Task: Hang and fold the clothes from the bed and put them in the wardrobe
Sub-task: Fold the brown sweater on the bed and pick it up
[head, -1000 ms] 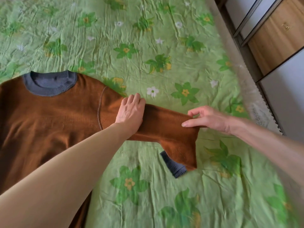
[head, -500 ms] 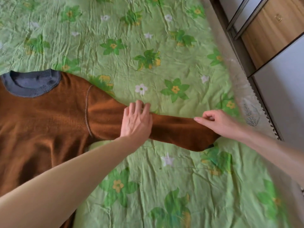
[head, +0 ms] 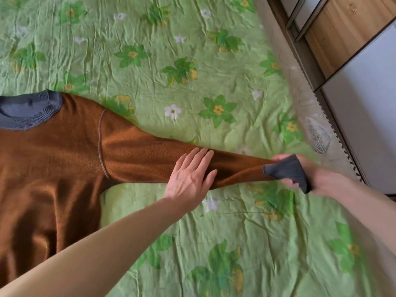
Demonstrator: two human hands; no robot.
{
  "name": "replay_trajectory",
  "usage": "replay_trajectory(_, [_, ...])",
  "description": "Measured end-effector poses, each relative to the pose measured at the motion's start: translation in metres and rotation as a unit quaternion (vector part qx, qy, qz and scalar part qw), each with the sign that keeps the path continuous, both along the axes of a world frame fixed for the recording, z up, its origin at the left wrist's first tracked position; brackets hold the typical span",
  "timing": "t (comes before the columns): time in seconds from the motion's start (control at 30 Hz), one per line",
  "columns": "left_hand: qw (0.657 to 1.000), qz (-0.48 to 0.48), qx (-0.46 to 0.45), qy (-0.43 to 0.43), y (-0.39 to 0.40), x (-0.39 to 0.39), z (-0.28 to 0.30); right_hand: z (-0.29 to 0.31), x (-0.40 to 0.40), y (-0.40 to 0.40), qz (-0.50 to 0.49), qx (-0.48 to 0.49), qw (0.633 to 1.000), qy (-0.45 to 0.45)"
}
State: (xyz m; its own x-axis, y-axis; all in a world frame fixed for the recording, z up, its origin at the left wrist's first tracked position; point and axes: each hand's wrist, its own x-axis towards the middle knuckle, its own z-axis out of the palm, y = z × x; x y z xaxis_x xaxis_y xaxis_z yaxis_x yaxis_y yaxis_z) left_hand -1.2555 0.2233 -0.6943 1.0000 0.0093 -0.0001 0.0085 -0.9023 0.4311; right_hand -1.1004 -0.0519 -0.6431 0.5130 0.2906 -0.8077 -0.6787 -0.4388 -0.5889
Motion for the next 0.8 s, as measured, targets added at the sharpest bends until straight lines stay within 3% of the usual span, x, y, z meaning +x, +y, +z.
replay_trajectory(0.13, [0.995,-0.028,0.056,0.074,-0.001,-0.007,-0.012,-0.027,-0.008,-0.015,0.081,-0.114,0.987,-0.074])
replay_trajectory(0.27, [0.985,-0.077,0.105,0.109,-0.008,-0.02,-0.021,-0.023,-0.029,-0.025,0.184,-0.08,0.966,-0.161])
replay_trajectory(0.3, [0.985,-0.082,0.107,0.111,-0.009,-0.022,-0.021,-0.023,-0.034,-0.028,0.237,-0.099,0.939,-0.229])
replay_trajectory(0.37, [0.984,-0.093,0.097,0.119,-0.007,-0.024,-0.018,-0.02,-0.043,-0.032,0.322,-0.179,0.842,-0.394])
replay_trajectory(0.43, [0.99,-0.079,0.04,0.112,-0.004,-0.023,-0.013,-0.024,-0.048,-0.042,0.351,-0.218,0.783,-0.465])
replay_trajectory(0.53, [0.999,0.039,-0.023,0.017,0.002,-0.02,-0.004,-0.036,-0.052,-0.04,0.339,-0.276,0.754,-0.49])
replay_trajectory(0.63, [0.975,0.216,0.035,-0.049,0.022,-0.008,-0.004,-0.037,-0.063,-0.026,0.336,-0.315,0.67,-0.582])
replay_trajectory(0.7, [0.961,0.273,0.041,-0.001,0.041,0.001,-0.006,-0.037,-0.072,-0.012,0.333,-0.284,0.638,-0.634])
replay_trajectory(0.8, [0.966,0.231,0.054,0.103,0.06,0.007,-0.019,-0.049,-0.089,0.005,0.401,-0.205,0.636,-0.626])
